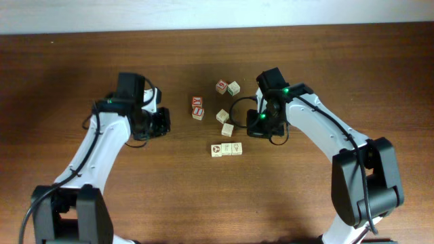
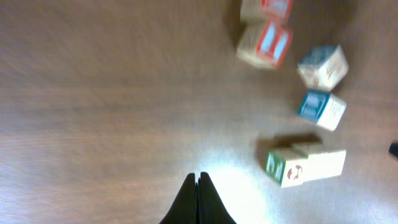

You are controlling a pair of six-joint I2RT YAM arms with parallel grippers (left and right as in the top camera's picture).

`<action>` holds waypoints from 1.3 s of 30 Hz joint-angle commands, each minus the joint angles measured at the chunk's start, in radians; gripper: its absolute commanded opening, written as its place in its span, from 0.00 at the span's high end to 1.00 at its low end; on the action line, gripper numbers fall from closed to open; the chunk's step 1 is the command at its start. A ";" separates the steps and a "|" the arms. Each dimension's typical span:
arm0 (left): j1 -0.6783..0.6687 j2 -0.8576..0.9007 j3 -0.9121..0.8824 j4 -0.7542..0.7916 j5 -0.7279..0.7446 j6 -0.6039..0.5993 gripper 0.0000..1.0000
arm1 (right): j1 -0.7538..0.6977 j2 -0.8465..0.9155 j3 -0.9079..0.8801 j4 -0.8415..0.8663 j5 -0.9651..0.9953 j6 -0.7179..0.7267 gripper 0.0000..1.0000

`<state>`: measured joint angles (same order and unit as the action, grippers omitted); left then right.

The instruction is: Rotate 3 blocks

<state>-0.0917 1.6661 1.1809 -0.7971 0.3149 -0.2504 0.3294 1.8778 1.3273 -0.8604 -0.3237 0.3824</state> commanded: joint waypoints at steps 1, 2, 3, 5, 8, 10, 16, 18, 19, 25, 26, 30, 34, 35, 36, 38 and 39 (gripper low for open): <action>0.000 0.005 -0.159 0.126 0.173 0.020 1.00 | 0.000 -0.018 -0.064 0.055 -0.062 -0.026 0.96; 0.000 0.005 -0.189 0.162 0.198 0.020 1.00 | 0.000 -0.018 -0.097 0.081 -0.069 -0.019 0.96; -0.004 0.005 -0.201 0.182 0.205 0.020 1.00 | 0.000 -0.018 -0.119 0.105 -0.071 -0.007 0.96; -0.034 0.008 -0.231 0.250 0.232 0.020 1.00 | -0.001 -0.018 -0.174 0.190 -0.096 0.027 0.96; -0.136 0.044 -0.238 0.311 0.248 0.020 1.00 | -0.003 -0.016 -0.227 0.253 -0.095 0.045 0.96; -0.179 0.069 -0.238 0.311 0.247 0.020 1.00 | -0.003 -0.012 -0.228 0.258 -0.095 0.045 0.96; -0.222 0.092 -0.238 0.333 0.246 0.009 1.00 | 0.007 -0.006 -0.228 0.267 -0.095 0.045 0.96; -0.223 0.104 -0.238 0.341 0.245 -0.004 1.00 | 0.011 -0.006 -0.228 0.268 -0.095 0.045 0.96; -0.222 0.117 -0.238 0.344 0.244 -0.016 1.00 | 0.011 -0.006 -0.228 0.268 -0.095 0.045 0.96; -0.222 0.151 -0.224 0.374 0.297 -0.019 1.00 | 0.011 -0.006 -0.228 0.274 -0.095 0.061 0.96; -0.222 0.151 -0.224 0.375 0.301 -0.018 1.00 | 0.011 -0.006 -0.228 0.274 -0.095 0.061 0.96; -0.222 0.151 -0.224 0.375 0.318 -0.018 1.00 | 0.011 -0.006 -0.228 0.274 -0.095 0.068 0.96; -0.222 0.151 -0.224 0.378 0.318 -0.018 1.00 | 0.025 -0.001 -0.228 0.283 -0.096 0.050 0.96; -0.222 0.151 -0.224 0.378 0.318 -0.018 1.00 | 0.037 -0.001 -0.228 0.286 -0.096 0.040 0.96; -0.222 0.151 -0.224 0.378 0.318 -0.018 1.00 | 0.038 -0.001 -0.228 0.290 -0.114 0.015 0.96; -0.222 0.151 -0.224 0.378 0.317 -0.018 1.00 | 0.038 -0.001 -0.228 0.291 -0.119 0.014 0.96; -0.222 0.151 -0.224 0.377 0.315 -0.018 1.00 | 0.038 -0.002 -0.228 0.291 -0.120 0.014 0.96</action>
<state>-0.3138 1.8084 0.9508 -0.4240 0.6064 -0.2592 0.3611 1.8729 1.1065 -0.5739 -0.4175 0.4141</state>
